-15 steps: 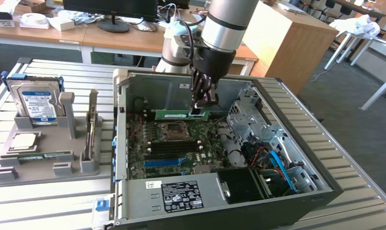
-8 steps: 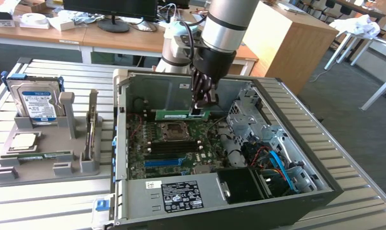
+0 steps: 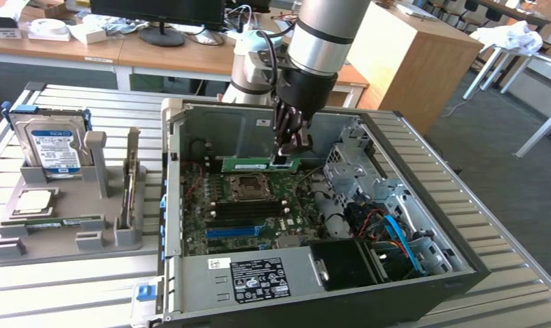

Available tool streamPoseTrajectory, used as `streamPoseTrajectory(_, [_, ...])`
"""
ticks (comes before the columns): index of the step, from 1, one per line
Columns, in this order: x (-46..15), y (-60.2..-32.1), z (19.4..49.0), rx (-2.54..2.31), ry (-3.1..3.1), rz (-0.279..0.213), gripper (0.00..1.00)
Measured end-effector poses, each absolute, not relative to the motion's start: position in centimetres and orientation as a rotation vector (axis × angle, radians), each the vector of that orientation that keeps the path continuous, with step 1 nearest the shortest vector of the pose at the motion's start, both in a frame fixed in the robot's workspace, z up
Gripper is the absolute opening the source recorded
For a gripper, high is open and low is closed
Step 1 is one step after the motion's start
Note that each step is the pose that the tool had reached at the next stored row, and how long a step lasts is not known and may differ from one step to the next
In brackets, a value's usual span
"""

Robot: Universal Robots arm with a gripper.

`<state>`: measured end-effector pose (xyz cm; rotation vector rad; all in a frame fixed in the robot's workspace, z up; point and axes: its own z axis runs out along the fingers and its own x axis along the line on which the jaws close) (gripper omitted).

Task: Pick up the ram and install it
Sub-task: 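Insert the ram into the slot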

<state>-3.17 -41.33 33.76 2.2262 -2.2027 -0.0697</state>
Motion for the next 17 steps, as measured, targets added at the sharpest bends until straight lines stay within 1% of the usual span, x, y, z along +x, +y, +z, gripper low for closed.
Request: streamPoseTrajectory(17, [-3.17,-41.33,33.42,2.226,-2.203,-0.07,0.11])
